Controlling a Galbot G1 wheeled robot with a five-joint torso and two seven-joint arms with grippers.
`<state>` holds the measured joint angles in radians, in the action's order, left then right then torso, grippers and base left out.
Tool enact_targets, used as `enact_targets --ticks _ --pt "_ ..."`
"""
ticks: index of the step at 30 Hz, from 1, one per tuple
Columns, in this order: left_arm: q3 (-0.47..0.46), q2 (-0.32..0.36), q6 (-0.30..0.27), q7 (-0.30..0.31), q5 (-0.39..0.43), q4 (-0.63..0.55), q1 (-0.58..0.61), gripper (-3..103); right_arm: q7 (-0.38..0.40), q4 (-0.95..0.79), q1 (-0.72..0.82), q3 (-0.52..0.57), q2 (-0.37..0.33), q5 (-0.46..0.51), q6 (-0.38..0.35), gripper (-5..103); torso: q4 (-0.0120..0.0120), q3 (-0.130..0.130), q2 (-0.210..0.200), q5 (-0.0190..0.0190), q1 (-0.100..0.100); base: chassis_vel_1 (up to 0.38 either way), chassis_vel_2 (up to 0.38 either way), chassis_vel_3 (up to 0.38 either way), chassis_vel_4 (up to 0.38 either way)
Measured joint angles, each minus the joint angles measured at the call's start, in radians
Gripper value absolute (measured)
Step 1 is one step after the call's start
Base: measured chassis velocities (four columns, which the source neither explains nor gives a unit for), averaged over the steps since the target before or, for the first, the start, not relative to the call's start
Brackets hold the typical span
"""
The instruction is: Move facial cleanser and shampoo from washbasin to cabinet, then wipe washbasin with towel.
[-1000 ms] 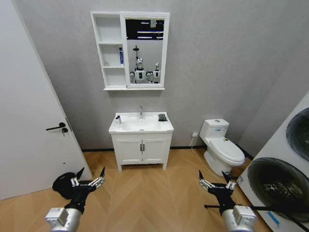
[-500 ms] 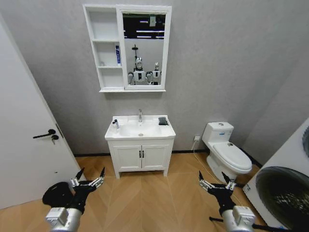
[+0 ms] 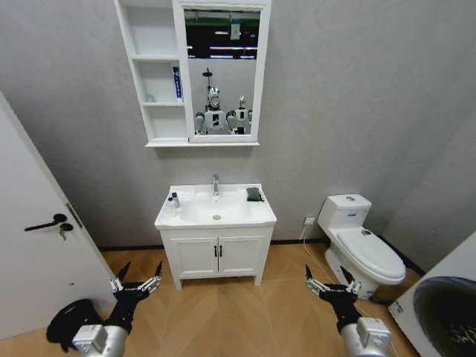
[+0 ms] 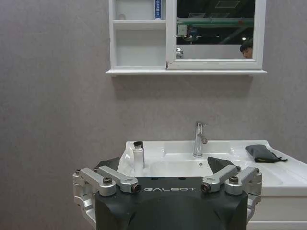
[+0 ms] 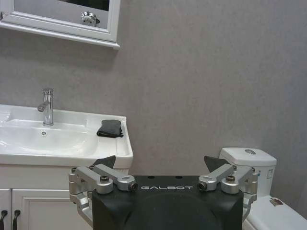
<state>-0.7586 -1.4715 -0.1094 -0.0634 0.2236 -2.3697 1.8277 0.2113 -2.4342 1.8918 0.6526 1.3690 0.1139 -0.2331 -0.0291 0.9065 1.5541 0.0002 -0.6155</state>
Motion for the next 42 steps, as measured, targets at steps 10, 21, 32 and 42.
enact_targets --ticks 10,21,32,42 --pt "-0.014 -0.029 0.002 0.0 0.001 0.005 -0.013 100 0.007 -0.002 0.025 0.007 -0.03 0.011 0.001 100 0.0001 0.0 0.0 0.0001 0.0 -0.192 0.192 0.19 -0.196" --pt "-0.013 0.004 -0.009 0.013 0.033 0.011 -0.031 100 0.008 0.015 0.02 0.007 -0.021 0.01 0.007 100 -0.0001 0.0 0.0 -0.0005 0.0 -0.176 0.174 0.186 -0.18" --pt "-0.033 0.006 -0.023 0.021 0.078 0.001 -0.038 100 0.011 0.017 0.017 0.008 -0.026 0.005 0.013 100 0.0 0.0 0.0 -0.0006 0.0 -0.189 0.179 0.187 -0.188" --pt "-0.032 0.008 -0.028 0.026 0.078 0.01 -0.047 100 0.028 0.046 -0.009 0.007 -0.032 0.011 0.044 100 0.0001 0.0 0.0 -0.0006 -0.001 -0.172 0.173 0.176 -0.182"
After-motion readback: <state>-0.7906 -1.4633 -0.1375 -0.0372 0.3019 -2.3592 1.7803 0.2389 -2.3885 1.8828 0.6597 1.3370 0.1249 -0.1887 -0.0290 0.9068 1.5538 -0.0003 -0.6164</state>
